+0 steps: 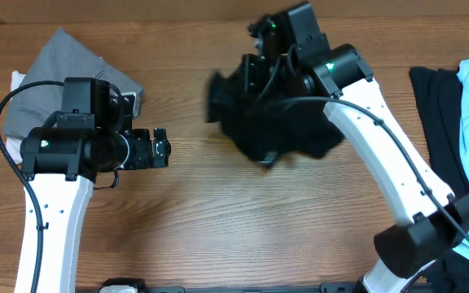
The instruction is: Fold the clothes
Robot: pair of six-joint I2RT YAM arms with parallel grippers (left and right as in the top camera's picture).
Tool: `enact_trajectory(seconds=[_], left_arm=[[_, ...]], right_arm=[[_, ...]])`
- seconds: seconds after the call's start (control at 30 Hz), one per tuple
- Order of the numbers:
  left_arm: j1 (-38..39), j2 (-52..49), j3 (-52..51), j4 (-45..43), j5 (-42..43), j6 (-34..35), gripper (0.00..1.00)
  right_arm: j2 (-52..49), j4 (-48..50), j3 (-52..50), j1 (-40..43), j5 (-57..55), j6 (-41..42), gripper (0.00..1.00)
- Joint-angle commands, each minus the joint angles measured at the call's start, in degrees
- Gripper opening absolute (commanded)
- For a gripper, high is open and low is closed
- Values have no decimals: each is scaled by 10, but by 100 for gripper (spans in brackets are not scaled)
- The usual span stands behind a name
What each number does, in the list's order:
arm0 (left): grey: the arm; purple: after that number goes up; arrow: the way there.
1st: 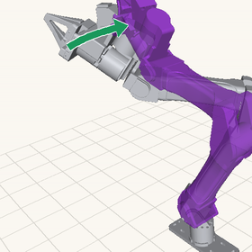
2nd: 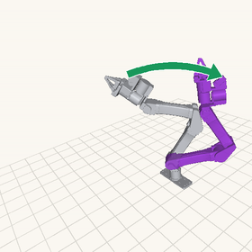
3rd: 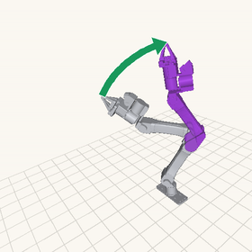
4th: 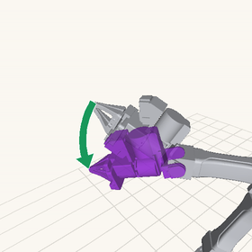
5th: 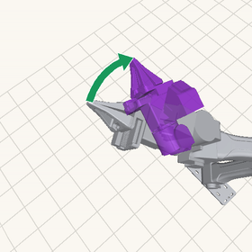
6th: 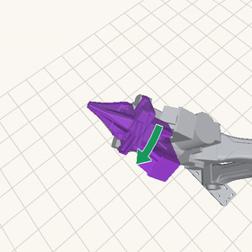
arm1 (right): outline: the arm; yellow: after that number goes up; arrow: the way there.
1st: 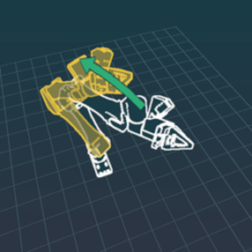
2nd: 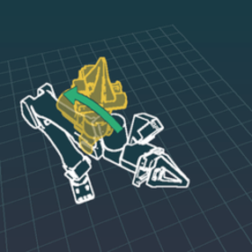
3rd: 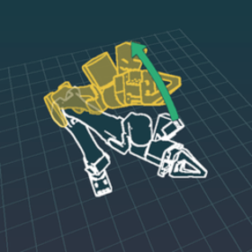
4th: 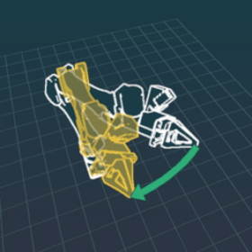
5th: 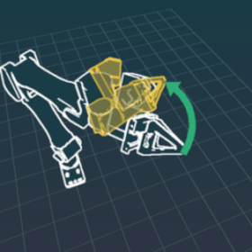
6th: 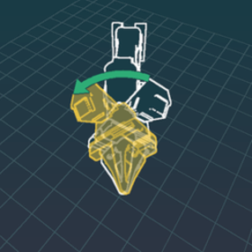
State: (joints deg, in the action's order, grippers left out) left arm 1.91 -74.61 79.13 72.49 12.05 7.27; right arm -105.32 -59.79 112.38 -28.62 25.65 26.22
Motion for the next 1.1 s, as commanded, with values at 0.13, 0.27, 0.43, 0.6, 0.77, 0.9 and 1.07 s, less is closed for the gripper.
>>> enact_trajectory(seconds=[0.13, 0.27, 0.43, 0.6, 0.77, 0.9, 1.07], left_arm=[[4, -1, 7, -6, 9, -12, 100], [4, -1, 7, -8, 9, -18, 100], [4, -1, 7, -15, 9, -22, 100], [4, -1, 7, -16, 9, -22, 100], [4, -1, 7, -16, 9, -22, 100], [4, -1, 7, -16, 9, -22, 100], [4, -1, 7, -16, 8, -22, 100]], right_arm=[[25, -132, 113, -5, -139, -47, 4], [45, -216, 176, 35, -208, -76, 4], [75, -245, 296, 146, -231, -117, 4], [81, -229, 433, 270, -190, -117, 4], [74, -219, 451, 303, -78, -117, 4], [37, -240, 428, 263, -41, -117, 4], [-27, -279, 377, 165, -19, -128, 4]])
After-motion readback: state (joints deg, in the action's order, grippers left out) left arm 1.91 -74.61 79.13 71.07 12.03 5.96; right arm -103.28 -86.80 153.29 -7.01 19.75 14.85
